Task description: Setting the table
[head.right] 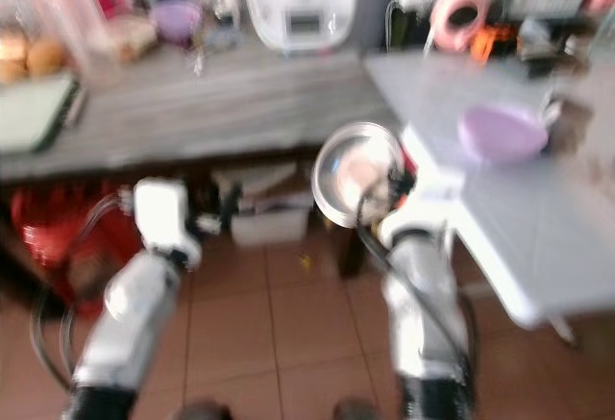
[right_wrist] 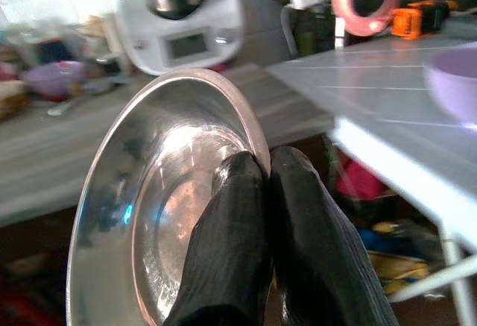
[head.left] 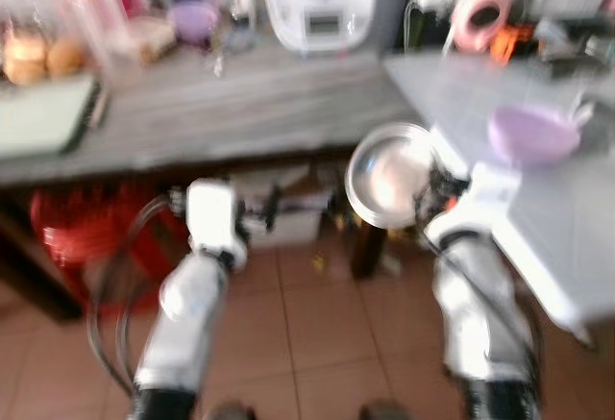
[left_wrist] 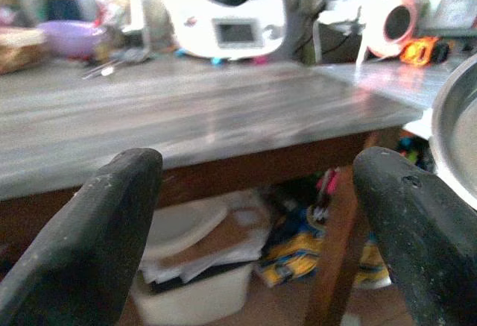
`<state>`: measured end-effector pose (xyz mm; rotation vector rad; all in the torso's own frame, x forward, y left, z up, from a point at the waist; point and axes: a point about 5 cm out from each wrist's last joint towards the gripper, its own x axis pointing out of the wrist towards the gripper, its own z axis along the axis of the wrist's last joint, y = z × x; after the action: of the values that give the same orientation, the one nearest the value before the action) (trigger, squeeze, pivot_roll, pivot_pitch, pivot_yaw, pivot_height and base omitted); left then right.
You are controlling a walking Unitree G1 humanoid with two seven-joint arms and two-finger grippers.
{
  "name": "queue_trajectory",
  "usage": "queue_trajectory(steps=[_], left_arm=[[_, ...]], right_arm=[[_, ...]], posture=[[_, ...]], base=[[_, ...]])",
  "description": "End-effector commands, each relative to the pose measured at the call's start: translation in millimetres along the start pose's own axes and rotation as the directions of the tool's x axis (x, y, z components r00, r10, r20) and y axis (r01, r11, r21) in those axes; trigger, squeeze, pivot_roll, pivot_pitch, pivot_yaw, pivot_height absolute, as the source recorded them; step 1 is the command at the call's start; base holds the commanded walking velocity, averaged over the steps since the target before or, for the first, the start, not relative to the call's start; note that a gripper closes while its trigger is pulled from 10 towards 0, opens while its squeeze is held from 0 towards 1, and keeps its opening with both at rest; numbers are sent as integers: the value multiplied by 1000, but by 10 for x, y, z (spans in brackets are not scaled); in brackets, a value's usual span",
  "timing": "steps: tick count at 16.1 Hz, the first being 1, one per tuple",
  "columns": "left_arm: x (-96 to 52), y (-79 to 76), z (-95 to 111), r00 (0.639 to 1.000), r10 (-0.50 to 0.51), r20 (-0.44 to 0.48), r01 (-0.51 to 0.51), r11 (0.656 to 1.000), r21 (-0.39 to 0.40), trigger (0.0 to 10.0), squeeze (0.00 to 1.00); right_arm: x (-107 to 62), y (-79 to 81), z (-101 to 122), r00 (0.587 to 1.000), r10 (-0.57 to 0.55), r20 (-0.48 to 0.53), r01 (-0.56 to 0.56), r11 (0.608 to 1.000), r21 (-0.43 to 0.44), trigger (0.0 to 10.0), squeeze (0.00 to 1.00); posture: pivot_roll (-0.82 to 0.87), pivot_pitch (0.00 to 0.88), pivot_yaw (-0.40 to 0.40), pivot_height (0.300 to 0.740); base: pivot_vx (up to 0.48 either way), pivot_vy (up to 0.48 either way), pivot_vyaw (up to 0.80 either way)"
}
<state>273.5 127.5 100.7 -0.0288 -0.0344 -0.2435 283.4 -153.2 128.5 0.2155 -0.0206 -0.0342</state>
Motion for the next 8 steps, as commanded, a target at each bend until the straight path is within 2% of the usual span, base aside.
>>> queue_trajectory(steps=[1,2,7,8], left_arm=[[32,-22,45,1000,-4,15,4,1000,-1,10000,0],[29,-23,45,1000,-4,16,4,1000,0,10000,0],[9,-21,82,999,-1,45,0,1000,29,10000,0],[6,-22,83,999,1,46,-2,1000,25,10000,0]], right_arm=[[22,9,102,999,14,42,-13,1000,-12,10000,0],[19,9,101,999,14,42,-14,1000,-13,10000,0],[9,19,115,998,32,50,-30,999,-39,10000,0],[8,19,115,998,31,49,-30,999,-36,10000,0]], posture=[[-65,0,13,740],[-65,0,13,740],[-66,0,10,740],[-67,0,9,740]], base=[[0,435,0],[0,435,0],[0,0,0],[0,0,413]])
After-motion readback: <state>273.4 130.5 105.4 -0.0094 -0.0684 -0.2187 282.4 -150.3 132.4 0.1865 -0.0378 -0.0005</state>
